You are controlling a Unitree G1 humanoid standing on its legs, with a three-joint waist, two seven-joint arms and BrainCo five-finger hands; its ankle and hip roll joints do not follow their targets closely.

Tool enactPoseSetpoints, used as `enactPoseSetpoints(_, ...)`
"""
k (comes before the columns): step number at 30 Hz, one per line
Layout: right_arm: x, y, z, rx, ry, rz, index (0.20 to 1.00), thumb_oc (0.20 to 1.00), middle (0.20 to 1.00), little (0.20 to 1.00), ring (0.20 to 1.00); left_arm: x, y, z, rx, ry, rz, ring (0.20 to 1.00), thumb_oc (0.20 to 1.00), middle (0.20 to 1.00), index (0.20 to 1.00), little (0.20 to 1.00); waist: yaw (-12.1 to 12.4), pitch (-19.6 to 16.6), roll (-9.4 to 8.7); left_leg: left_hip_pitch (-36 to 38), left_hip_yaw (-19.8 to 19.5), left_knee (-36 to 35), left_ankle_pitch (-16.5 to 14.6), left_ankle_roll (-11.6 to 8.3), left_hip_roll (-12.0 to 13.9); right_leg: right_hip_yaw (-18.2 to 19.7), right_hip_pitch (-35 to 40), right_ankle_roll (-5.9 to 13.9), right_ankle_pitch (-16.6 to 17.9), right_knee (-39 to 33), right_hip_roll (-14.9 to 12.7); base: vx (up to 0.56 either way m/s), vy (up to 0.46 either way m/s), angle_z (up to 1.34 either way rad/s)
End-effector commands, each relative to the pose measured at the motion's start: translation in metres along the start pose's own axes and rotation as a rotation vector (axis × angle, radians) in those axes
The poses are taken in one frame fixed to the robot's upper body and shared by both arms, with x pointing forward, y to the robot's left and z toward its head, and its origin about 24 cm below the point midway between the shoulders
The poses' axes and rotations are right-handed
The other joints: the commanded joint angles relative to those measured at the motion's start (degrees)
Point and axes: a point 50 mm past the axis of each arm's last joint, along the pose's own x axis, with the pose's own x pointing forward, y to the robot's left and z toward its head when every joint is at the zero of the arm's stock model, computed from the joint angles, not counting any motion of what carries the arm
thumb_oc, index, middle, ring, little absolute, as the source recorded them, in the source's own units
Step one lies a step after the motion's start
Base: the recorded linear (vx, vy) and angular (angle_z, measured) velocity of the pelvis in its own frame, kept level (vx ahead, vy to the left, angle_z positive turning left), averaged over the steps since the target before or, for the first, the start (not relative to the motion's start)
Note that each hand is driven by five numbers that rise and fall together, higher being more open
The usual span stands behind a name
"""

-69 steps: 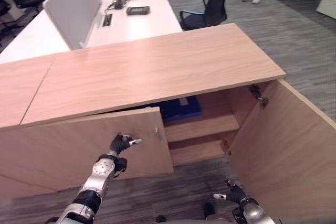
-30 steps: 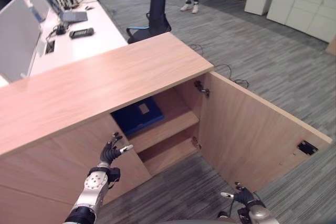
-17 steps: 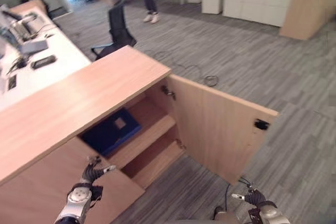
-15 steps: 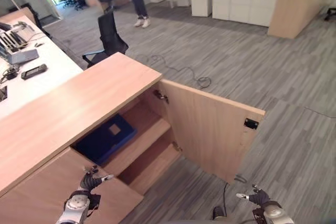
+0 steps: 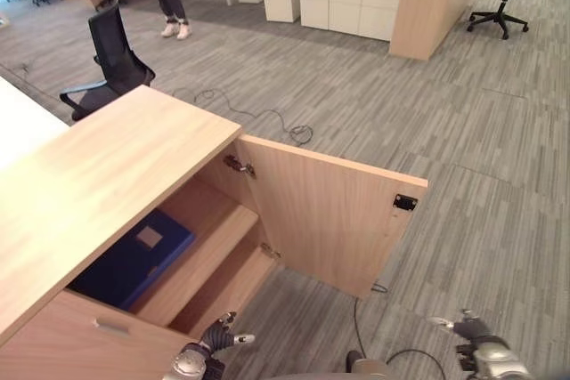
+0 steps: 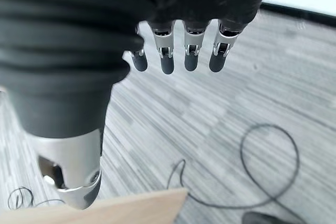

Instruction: Put the empty folder in the office cabinet

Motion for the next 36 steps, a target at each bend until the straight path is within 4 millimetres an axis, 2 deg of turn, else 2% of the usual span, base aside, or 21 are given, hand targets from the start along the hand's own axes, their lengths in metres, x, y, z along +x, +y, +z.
enactPoseSetpoints(1, 0.008, -0.007, 0.053, 0.109, -0.150, -0.056, 1.000, 1.000, 1.000, 1.000, 1.000, 0.000, 0.019, 0.008, 0.043, -0.035, 0.042, 1.000, 1.000, 1.000, 1.000, 1.000, -0.11, 0.15, -3.65, -2.02, -2.00, -2.19, 1.74, -3.54, 1.58, -2.57, 5.26, 5.33, -3.75, -4.10, -1.82, 0.01, 0.022, 0.06)
enactPoseSetpoints(4, 0.008, -0.035, 0.076, 0.127, -0.202, -0.126, 1.000, 1.000, 1.000, 1.000, 1.000, 0.000, 0.020, 0.008, 0.047, -0.037, 0.038, 1.000, 1.000, 1.000, 1.000, 1.000, 0.33, -0.11, -3.93, -1.86, -2.47, -2.29, 1.56, -3.50, 1.51, -3.10, 5.68, 5.40, -3.87, -3.98, -2.04, 0.01, 0.026, 0.11)
enactPoseSetpoints(7, 0.007, -0.052, 0.094, 0.132, -0.247, -0.169, 1.000, 1.000, 1.000, 1.000, 1.000, 0.000, 0.018, 0.010, 0.052, -0.041, 0.031, 1.000, 1.000, 1.000, 1.000, 1.000, 0.68, -0.20, -4.09, -1.79, -3.09, -2.38, 1.50, -3.46, 1.43, -3.54, 6.16, 5.45, -3.94, -3.86, -2.26, 0.01, 0.017, 0.27)
enactPoseSetpoints(8, 0.007, -0.052, 0.094, 0.132, -0.247, -0.169, 1.000, 1.000, 1.000, 1.000, 1.000, 0.000, 0.018, 0.010, 0.052, -0.041, 0.031, 1.000, 1.000, 1.000, 1.000, 1.000, 0.68, -0.19, -4.09, -1.79, -3.10, -2.38, 1.50, -3.46, 1.43, -3.54, 6.16, 5.45, -3.94, -3.86, -2.26, 0.00, 0.011, 0.38)
enactPoseSetpoints(9, 0.006, -0.059, 0.111, 0.131, -0.289, -0.187, 1.000, 1.000, 1.000, 1.000, 1.000, 0.000, 0.017, 0.008, 0.050, -0.034, 0.028, 1.000, 1.000, 1.000, 1.000, 1.000, 1.05, -0.35, -4.22, -1.75, -3.31, -2.50, 1.41, -3.41, 1.37, -3.84, 6.28, 5.47, -3.89, -3.90, -2.27, 0.00, 0.017, 0.20)
enactPoseSetpoints(13, 0.003, -0.058, 0.139, 0.108, -0.354, -0.180, 1.000, 1.000, 1.000, 1.000, 1.000, -0.002, 0.015, 0.002, 0.048, -0.018, 0.019, 1.000, 1.000, 1.000, 1.000, 1.000, 1.87, -0.57, -4.35, -1.71, -3.44, -2.58, 1.38, -3.33, 1.28, -4.30, 6.38, 5.53, -3.71, -3.99, -2.39, 0.00, 0.008, -0.05)
enactPoseSetpoints(18, 0.000, -0.035, 0.167, 0.056, -0.436, -0.110, 1.000, 1.000, 1.000, 1.000, 1.000, -0.005, 0.014, -0.005, 0.052, 0.002, 0.011, 1.000, 1.000, 1.000, 1.000, 1.000, 2.93, -0.66, -4.44, -2.03, -3.65, -2.66, 1.47, -3.24, 1.23, -4.60, 6.35, 5.60, -3.54, -4.10, -2.58, 0.00, 0.000, 0.00)
enactPoseSetpoints(22, -0.005, -0.004, 0.183, 0.036, -0.499, -0.025, 1.000, 1.000, 1.000, 1.000, 1.000, -0.007, 0.012, -0.010, 0.041, 0.014, 0.011, 1.000, 1.000, 1.000, 1.000, 1.000, 3.47, -0.56, -4.36, -2.36, -3.97, -2.76, 1.60, -3.15, 1.13, -4.99, 6.25, 5.55, -3.49, -4.17, -2.68, 0.00, 0.000, 0.00)
enactPoseSetpoints(25, -0.009, 0.022, 0.186, 0.000, -0.524, 0.050, 1.000, 1.000, 1.000, 1.000, 1.000, -0.008, 0.012, -0.011, 0.031, 0.014, 0.015, 1.000, 1.000, 1.000, 1.000, 1.000, 3.89, -0.48, -4.32, -2.70, -4.37, -2.83, 1.72, -3.09, 1.09, -5.42, 6.26, 5.48, -3.44, -4.16, -2.74, -0.01, 0.006, 0.04)
enactPoseSetpoints(26, -0.009, 0.023, 0.185, 0.000, -0.524, 0.050, 1.000, 1.000, 1.000, 1.000, 1.000, -0.008, 0.012, -0.012, 0.031, 0.014, 0.015, 1.000, 1.000, 1.000, 1.000, 1.000, 3.84, -0.51, -4.34, -2.72, -4.40, -2.82, 1.72, -3.09, 1.08, -5.45, 6.26, 5.48, -3.44, -4.16, -2.74, -0.01, 0.013, 0.07)
enactPoseSetpoints(27, -0.010, 0.041, 0.184, -0.023, -0.524, 0.099, 1.000, 1.000, 1.000, 1.000, 1.000, -0.008, 0.011, -0.010, 0.033, 0.007, 0.013, 1.000, 1.000, 1.000, 1.000, 1.000, 4.33, -0.42, -4.29, -2.94, -4.78, -2.89, 1.81, -3.01, 0.99, -5.73, 6.32, 5.41, -3.46, -4.23, -2.81, 0.00, 0.000, 0.00)
enactPoseSetpoints(36, -0.016, 0.075, 0.183, -0.002, -0.519, 0.191, 1.000, 1.000, 1.000, 1.000, 1.000, -0.008, 0.014, -0.005, 0.042, -0.017, 0.013, 1.000, 1.000, 1.000, 1.000, 1.000, 5.34, -0.55, -4.23, -3.59, -5.82, -3.02, 2.03, -2.89, 0.65, -6.39, 6.42, 5.24, -3.50, -4.45, -2.92, 0.00, 0.008, 0.04)
